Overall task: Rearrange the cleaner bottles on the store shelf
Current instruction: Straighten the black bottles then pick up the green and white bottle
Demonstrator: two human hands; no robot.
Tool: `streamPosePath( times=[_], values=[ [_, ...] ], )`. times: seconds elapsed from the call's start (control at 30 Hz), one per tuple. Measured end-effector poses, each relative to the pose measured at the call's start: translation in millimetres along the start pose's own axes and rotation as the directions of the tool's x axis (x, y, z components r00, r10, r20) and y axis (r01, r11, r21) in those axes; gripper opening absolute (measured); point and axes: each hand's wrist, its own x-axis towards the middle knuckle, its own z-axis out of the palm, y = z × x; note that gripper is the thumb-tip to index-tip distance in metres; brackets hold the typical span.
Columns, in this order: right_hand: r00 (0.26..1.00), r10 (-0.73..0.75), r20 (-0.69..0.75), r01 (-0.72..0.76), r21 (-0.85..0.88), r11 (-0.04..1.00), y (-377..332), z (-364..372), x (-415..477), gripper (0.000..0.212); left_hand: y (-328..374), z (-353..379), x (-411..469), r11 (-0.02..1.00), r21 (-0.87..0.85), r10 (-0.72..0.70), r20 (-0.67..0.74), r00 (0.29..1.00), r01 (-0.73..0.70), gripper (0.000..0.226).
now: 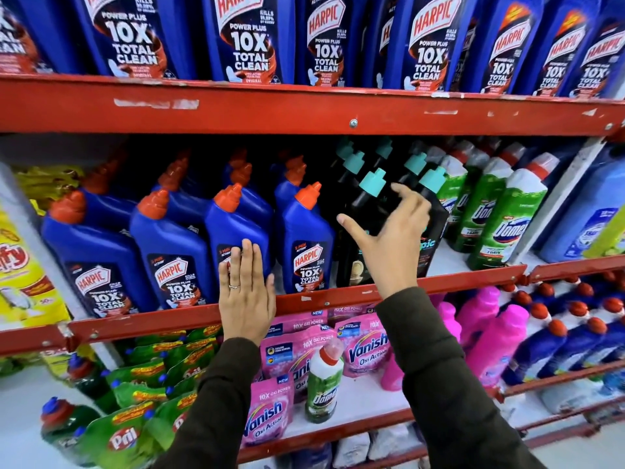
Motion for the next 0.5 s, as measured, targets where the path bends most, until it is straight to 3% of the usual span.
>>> streamPosePath(
  times=[0.1, 0.23, 0.3, 0.4, 0.5],
  values=[
    [0.997, 0.015, -0.074, -0.005, 0.143, 0.990, 6.4, -0.9, -37.4, 0.064, 1.7, -1.0, 0.5, 1.000, -0.002, -0.006, -0.010, 1.000, 0.006, 0.076],
    [0.961, 0.115, 0.251, -0.140, 0.088, 0.986, 28.8, 10.3, -112.8, 0.067, 3.0, -3.1, 1.9, 1.000, 0.010, -0.006, -0.012, 1.000, 0.007, 0.074],
    [0.882, 0.268, 0.388, -0.260, -0.073, 0.963, 45.6, 20.6, -155.7, 0.081, 2.5, -6.3, 0.7, 1.000, 0.015, -0.023, 0.019, 1.000, 0.023, 0.072],
    [0.691, 0.526, 0.497, -0.446, -0.279, 0.850, 65.3, 35.4, -196.3, 0.104, 3.4, -6.4, 2.3, 0.998, 0.052, -0.047, 0.038, 0.998, 0.045, 0.067],
    [0.598, 0.552, 0.582, -0.568, -0.179, 0.804, 80.9, 46.1, -213.3, 0.094, 3.6, -4.7, 5.1, 0.996, 0.072, -0.056, 0.021, 0.998, 0.054, 0.059]
  ],
)
